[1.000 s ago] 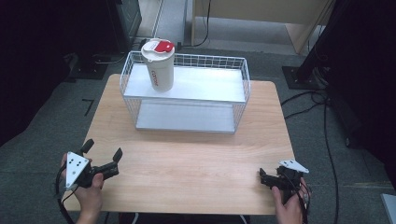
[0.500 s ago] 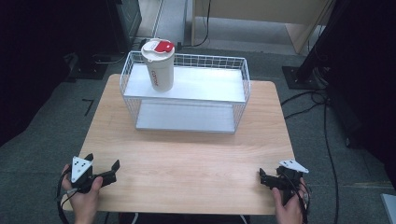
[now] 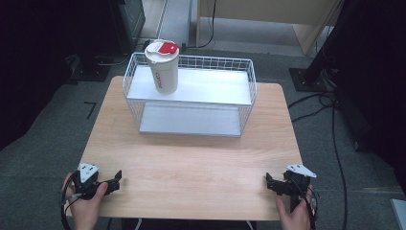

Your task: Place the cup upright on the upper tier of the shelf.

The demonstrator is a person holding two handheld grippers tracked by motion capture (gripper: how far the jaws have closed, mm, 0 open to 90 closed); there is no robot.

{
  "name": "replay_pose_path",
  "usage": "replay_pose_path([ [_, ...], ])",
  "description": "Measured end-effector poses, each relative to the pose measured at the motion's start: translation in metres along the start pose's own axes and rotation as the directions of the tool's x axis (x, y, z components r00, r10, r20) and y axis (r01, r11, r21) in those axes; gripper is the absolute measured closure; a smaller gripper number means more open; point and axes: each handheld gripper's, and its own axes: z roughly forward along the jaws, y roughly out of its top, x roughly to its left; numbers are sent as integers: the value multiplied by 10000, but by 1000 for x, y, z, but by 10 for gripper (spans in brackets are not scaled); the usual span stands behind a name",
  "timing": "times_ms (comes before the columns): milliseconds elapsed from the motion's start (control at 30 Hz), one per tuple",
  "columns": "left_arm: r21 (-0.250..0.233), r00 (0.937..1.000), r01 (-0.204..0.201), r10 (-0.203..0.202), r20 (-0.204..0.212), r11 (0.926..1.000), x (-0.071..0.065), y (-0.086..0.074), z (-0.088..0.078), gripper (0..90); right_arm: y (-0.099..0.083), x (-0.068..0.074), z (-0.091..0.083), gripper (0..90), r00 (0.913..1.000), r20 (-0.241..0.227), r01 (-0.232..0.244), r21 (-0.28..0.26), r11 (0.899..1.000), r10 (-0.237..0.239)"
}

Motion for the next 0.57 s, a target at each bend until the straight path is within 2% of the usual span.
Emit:
replay_pose_path([
  [133, 420, 9986, -468, 477, -210, 9980, -6, 2, 4, 0, 0, 0, 0, 0, 10000, 1, -4, 2, 10000, 4],
  [200, 1046, 9962, -865, 874, -46, 9907, -9, 4, 10, 0, 0, 0, 0, 0, 10000, -1, 3, -2, 10000, -3],
  [233, 1151, 9964, -834, 815, 216, 9898, -8, 5, 12, 0, 0, 0, 0, 0, 10000, -1, -4, -2, 10000, 4],
  [333, 1196, 9970, -749, 720, 289, 9900, -7, 5, 12, 0, 0, 0, 0, 0, 10000, -8, -11, 7, 10000, 11],
  [400, 1320, 9984, -423, 371, 417, 9903, -5, 5, 13, 0, 0, 0, 0, 0, 10000, -9, -11, 8, 10000, 11],
  [567, 1321, 9991, -317, 280, 303, 9907, -6, 6, 15, 0, 0, 0, 0, 0, 10000, -9, -13, 8, 10000, 13],
])
